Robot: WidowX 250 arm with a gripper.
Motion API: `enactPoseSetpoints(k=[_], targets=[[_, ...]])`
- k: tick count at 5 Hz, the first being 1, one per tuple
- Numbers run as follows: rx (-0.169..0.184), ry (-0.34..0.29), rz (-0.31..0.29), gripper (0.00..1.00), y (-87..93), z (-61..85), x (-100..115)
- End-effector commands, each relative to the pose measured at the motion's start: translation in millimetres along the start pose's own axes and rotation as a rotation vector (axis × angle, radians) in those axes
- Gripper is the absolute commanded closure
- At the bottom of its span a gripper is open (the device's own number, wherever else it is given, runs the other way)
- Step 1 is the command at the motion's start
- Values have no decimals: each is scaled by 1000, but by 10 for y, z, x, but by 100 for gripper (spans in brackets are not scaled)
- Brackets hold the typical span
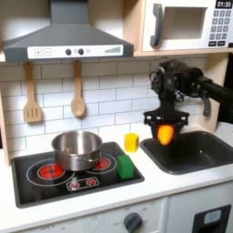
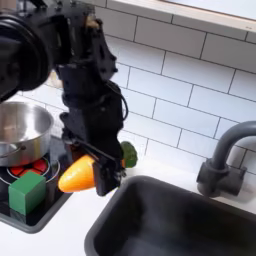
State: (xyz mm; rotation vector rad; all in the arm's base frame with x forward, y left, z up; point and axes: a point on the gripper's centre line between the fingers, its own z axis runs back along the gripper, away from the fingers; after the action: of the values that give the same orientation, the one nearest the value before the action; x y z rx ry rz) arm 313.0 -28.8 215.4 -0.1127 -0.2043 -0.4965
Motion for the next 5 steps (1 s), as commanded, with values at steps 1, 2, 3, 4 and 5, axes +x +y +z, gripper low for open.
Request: enactPoseSetpoints(k=[1, 2, 3, 4, 5], targets=[[-23, 8, -9, 100, -268, -294, 41], [-20, 2, -31, 100, -297, -428, 116], [1, -10, -18, 100, -260, -476, 203], [3, 13, 3, 100, -171, -599, 212], [-4, 12, -15, 100, -131, -682, 270]])
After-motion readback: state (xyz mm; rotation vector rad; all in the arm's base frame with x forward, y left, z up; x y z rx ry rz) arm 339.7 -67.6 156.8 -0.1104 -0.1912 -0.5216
